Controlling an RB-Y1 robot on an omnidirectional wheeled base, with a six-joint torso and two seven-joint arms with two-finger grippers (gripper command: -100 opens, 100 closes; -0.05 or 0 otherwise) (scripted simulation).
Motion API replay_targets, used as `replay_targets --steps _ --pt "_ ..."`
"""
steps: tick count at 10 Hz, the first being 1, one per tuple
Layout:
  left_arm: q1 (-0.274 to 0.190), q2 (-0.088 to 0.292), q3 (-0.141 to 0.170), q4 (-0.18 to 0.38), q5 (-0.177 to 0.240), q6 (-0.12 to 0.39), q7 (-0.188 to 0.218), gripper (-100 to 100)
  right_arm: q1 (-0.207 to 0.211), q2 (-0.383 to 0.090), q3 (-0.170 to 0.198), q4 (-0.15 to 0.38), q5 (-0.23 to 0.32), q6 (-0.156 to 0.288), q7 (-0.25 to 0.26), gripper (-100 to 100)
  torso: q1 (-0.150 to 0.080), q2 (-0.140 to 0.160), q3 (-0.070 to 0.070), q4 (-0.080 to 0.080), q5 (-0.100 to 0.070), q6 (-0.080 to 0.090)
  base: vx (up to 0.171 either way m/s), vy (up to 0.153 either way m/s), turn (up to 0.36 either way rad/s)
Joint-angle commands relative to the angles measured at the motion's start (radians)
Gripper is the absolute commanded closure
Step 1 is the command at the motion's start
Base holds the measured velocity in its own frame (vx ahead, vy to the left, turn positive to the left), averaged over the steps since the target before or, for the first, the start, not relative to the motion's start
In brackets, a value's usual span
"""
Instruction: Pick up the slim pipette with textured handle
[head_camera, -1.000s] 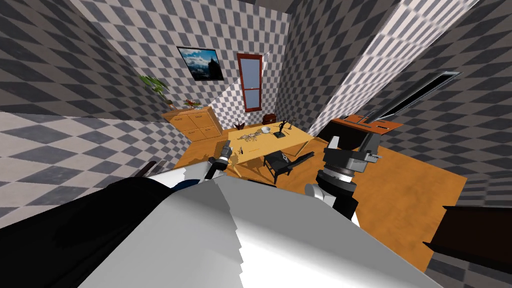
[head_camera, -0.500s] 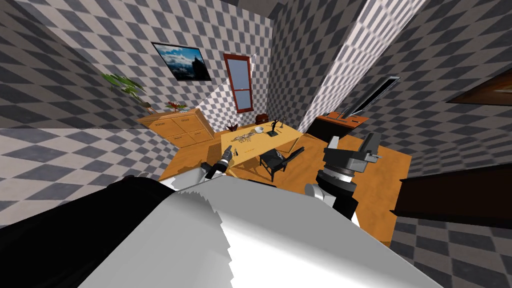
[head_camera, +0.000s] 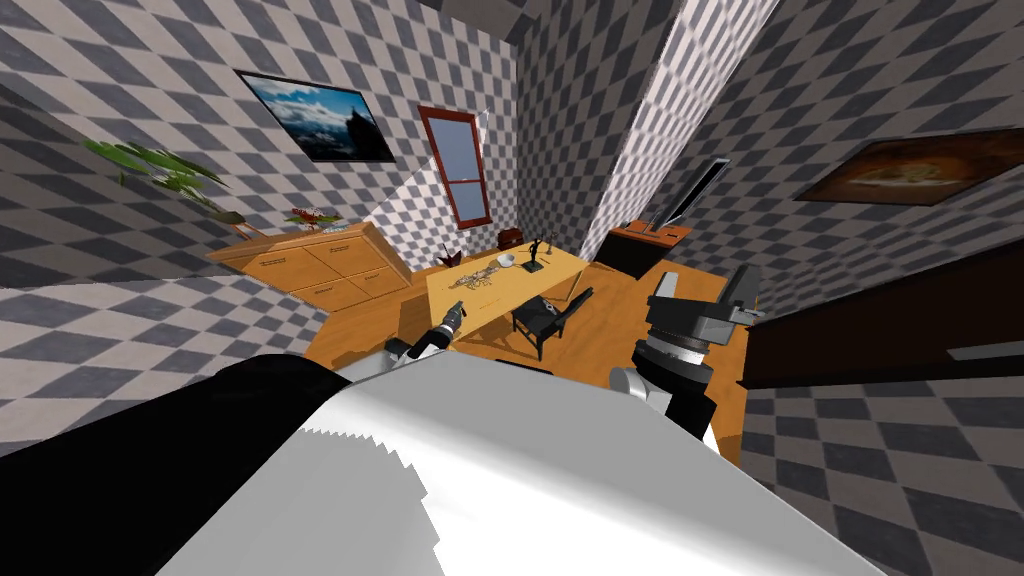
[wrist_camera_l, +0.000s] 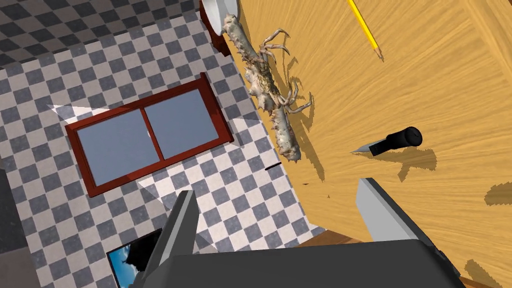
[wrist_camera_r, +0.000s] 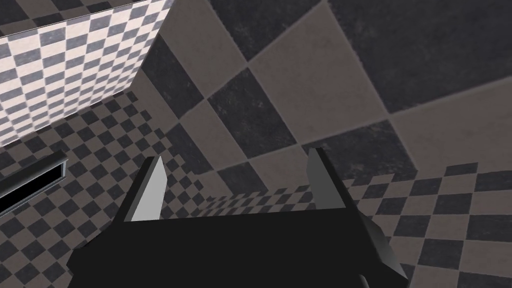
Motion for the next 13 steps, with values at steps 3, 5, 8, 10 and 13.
replay_targets --steps 3,5,8,10,13 --pt "-0.002 0.024 0.006 0.039 0.023 0.089 -0.014 -100 0.0 0.0 0.0 0.0 0.0 0.0 0.0 0 0.0 0.0 0.0 0.0 0.0 0.001 0.013 0.011 -0.146" --pt "0.001 0.048 0.009 0.072 0.043 0.142 -0.027 -100 0.0 0.0 0.0 0.0 0.0 0.0 0.0 0 0.001 -0.001 0.0 0.0 0.0 0.001 0.025 0.024 -0.264" --pt "0.006 0.099 0.013 0.141 0.08 0.235 -0.052 -100 0.0 0.0 0.0 0.0 0.0 0.0 0.0 0 0.001 -0.001 0.0 0.0 0.0 0.0 0.027 0.031 -0.284" --pt "0.008 0.127 0.014 0.176 0.098 0.289 -0.065 -100 0.0 0.0 0.0 0.0 0.0 0.0 0.0 0 0.001 -0.002 -0.001 0.0 0.0 -0.001 0.032 0.04 -0.198" --pt "0.01 0.155 0.014 0.212 0.114 0.369 -0.077 -100 0.0 0.0 0.0 0.0 0.0 0.0 0.0 0 0.002 -0.002 -0.001 0.0 0.0 0.0 0.031 0.045 -0.221"
